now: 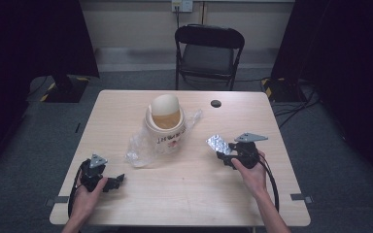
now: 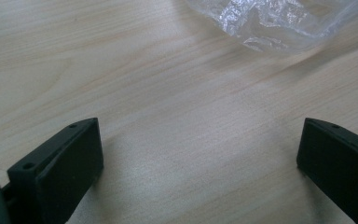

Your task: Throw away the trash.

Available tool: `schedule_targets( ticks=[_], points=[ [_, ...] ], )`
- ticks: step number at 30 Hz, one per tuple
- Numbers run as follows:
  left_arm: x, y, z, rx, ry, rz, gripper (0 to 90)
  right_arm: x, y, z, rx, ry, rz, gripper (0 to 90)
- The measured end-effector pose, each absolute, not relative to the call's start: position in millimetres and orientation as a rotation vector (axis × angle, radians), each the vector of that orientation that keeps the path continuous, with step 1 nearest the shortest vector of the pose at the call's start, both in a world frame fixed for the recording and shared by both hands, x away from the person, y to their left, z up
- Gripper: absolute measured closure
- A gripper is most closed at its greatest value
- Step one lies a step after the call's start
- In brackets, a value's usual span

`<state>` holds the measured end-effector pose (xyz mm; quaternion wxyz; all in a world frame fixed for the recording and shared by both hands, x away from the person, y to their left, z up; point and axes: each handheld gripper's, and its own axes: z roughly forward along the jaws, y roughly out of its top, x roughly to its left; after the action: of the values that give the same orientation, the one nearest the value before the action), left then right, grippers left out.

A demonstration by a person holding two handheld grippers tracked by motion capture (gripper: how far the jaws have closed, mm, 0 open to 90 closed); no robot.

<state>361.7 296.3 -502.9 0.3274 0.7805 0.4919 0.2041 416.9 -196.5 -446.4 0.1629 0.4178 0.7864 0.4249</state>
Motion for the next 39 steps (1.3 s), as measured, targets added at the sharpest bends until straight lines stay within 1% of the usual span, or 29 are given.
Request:
schedule_targets(
  ticks=[10,23,39],
  points=[
    [362,296,-503,2.042,1.289,0.534,0.0,416,-183,-436,1.141,2.272,1.237,34.4],
    [362,296,-503,2.044,1.288,0.534,0.0,420,-156,-406,1.067,2.260,1.313,34.4],
    [362,296,-503,2.044,1.288,0.534,0.0,423,-126,-379,0.976,2.278,1.374,34.4]
  ],
)
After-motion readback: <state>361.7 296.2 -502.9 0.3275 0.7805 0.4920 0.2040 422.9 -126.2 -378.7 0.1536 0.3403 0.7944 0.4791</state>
